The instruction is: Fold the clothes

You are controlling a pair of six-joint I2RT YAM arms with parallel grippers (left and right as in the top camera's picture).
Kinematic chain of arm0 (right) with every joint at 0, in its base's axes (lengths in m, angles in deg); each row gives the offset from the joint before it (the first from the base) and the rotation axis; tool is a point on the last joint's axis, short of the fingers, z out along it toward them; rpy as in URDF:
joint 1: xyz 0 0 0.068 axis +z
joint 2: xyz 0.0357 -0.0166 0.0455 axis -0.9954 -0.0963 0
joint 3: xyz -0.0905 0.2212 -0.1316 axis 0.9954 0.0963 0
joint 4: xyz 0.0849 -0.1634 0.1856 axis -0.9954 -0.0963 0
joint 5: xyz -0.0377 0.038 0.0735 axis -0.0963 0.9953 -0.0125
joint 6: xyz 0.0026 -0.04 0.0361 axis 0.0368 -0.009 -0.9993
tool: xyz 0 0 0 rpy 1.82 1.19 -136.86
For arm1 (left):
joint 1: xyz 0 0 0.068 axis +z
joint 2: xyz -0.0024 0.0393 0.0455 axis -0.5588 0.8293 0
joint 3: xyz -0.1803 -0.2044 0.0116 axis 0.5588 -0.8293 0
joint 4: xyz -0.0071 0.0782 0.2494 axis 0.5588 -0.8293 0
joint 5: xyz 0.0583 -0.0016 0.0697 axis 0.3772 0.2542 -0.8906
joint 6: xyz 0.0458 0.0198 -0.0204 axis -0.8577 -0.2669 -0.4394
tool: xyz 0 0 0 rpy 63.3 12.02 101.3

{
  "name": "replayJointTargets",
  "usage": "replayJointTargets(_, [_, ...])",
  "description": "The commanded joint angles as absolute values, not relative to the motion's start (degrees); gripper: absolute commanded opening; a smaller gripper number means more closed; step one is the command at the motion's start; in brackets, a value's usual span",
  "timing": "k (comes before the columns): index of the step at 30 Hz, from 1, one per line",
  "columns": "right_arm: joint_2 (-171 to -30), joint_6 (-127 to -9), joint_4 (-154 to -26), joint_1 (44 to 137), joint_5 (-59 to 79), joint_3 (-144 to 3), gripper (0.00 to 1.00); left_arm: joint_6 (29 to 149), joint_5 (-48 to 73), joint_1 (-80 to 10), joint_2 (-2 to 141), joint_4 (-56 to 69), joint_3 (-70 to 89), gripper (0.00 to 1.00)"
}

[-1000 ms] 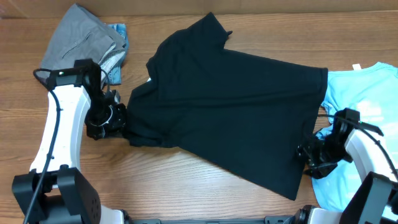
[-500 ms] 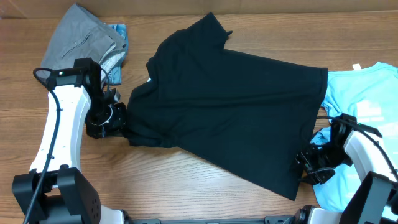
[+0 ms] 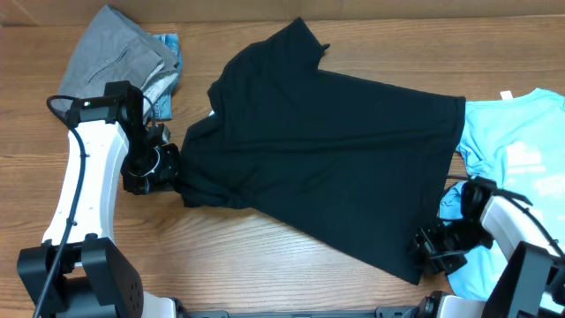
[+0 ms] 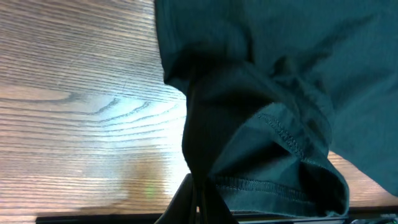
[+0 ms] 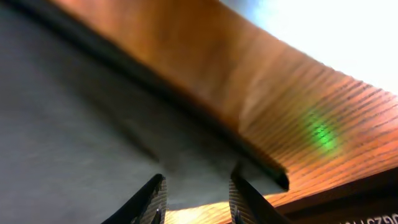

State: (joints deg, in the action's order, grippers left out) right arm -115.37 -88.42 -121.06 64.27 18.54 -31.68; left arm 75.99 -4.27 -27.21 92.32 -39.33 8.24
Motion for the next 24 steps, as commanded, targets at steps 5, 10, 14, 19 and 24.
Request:
replayJointTargets(5, [-115.1, -90.8, -117.3, 64.3, 17.9, -28.0, 0.37, 74.9, -4.8, -27.2, 91.6, -38.6, 9.2, 0.04])
replayJointTargets(10, [-113.9, -86.0, -120.3, 64.3, 21.5, -31.6, 0.05, 74.9, -4.8, -27.2, 91.6, -38.8, 9.7, 0.04])
replayJointTargets(14, [-109.6, -84.7, -124.8, 65.3, 20.3, -37.5, 0.04, 74.9, -4.8, -27.2, 91.4, -39.8, 12.3, 0.04])
replayJointTargets(19, [-104.4, -84.1, -131.0, 66.8, 18.0, -45.8, 0.04, 74.9, -5.5, -27.1, 91.0, -43.3, 16.6, 0.04])
replayJointTargets(24, [-100.4, -83.5, -139.9, 66.8, 14.8, -54.1, 0.04, 74.9, -7.1, -27.1, 89.4, -47.1, 17.0, 0.04])
